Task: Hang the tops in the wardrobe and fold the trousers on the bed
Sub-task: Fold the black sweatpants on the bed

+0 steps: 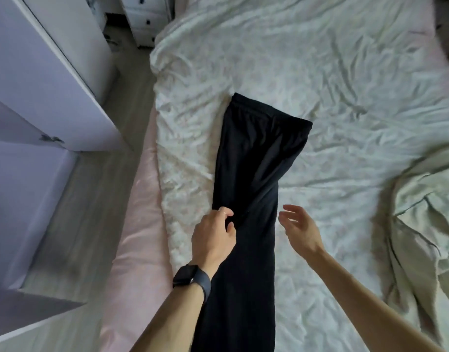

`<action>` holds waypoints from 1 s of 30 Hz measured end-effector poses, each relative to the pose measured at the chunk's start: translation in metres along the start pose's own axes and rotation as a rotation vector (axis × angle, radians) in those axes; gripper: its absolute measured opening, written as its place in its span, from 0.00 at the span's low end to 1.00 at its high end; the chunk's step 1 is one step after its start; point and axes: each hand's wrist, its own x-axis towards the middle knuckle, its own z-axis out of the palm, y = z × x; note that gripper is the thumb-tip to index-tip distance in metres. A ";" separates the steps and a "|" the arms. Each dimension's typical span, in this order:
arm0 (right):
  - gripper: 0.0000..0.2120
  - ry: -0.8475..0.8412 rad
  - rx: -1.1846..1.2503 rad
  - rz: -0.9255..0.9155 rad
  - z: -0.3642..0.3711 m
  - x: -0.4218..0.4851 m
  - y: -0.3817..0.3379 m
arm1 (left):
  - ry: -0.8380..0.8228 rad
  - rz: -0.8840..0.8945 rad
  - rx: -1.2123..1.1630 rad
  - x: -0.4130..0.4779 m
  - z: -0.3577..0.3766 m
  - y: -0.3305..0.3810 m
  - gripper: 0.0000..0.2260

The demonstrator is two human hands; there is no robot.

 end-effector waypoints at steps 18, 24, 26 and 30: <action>0.29 0.064 0.218 0.288 -0.065 0.295 -0.086 | 0.080 0.224 0.331 0.144 0.090 0.063 0.10; 0.12 0.223 0.361 0.084 -0.027 0.300 -0.174 | 0.105 -0.256 -0.149 0.153 0.044 0.051 0.10; 0.15 0.189 0.259 -0.020 0.004 0.293 -0.200 | 0.105 -0.426 -0.231 0.160 0.035 0.035 0.09; 0.24 -0.132 -0.069 -0.151 0.063 0.280 -0.222 | -0.045 -0.552 -0.140 0.180 0.020 -0.003 0.15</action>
